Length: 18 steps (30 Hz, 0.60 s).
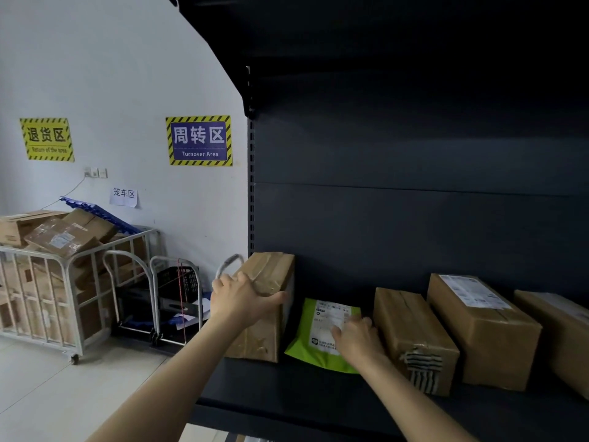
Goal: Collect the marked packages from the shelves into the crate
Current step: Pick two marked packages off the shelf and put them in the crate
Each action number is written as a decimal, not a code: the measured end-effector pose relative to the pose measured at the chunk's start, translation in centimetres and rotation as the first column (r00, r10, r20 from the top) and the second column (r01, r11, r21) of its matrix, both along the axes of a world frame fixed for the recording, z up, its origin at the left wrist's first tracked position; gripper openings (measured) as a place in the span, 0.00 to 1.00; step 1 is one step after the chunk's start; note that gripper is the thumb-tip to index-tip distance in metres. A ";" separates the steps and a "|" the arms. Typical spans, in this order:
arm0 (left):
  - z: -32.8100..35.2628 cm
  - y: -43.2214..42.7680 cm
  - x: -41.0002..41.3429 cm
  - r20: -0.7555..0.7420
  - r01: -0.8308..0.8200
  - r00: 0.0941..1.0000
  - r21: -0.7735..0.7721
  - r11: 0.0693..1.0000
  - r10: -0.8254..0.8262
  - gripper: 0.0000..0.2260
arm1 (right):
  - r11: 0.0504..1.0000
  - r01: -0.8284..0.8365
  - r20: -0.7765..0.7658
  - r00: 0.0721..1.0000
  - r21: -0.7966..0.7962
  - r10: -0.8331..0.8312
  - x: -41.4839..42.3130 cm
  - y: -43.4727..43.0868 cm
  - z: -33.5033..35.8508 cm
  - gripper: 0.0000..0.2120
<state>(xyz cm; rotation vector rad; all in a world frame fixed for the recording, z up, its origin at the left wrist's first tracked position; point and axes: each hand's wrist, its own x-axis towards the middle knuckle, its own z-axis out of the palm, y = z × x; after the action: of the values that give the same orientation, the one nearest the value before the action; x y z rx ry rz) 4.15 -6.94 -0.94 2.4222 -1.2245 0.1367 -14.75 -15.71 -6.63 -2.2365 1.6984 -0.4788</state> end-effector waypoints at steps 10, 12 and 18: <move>-1.1 0.3 1.2 -0.081 -0.031 0.997 -0.201 0.979 0.015 0.38 | 0.993 0.075 0.291 0.952 0.086 -0.097 0.4 -1.3 -1.0 0.04; -1.2 0.6 1.3 -0.095 -0.050 0.995 -0.211 0.976 0.030 0.39 | 0.996 0.067 0.369 0.926 0.053 -0.082 0.7 -1.1 -0.5 0.07; -0.7 2.4 1.4 -0.331 -0.137 0.944 -0.369 0.919 0.008 0.48 | 0.975 0.090 0.503 0.864 -0.201 0.024 0.6 -0.5 2.6 0.13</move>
<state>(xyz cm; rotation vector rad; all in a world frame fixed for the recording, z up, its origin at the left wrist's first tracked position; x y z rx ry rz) 5.58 -4.57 -1.68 2.0433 -0.8645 -0.0007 -14.16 -16.17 -3.99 -1.9721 1.4571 -1.1948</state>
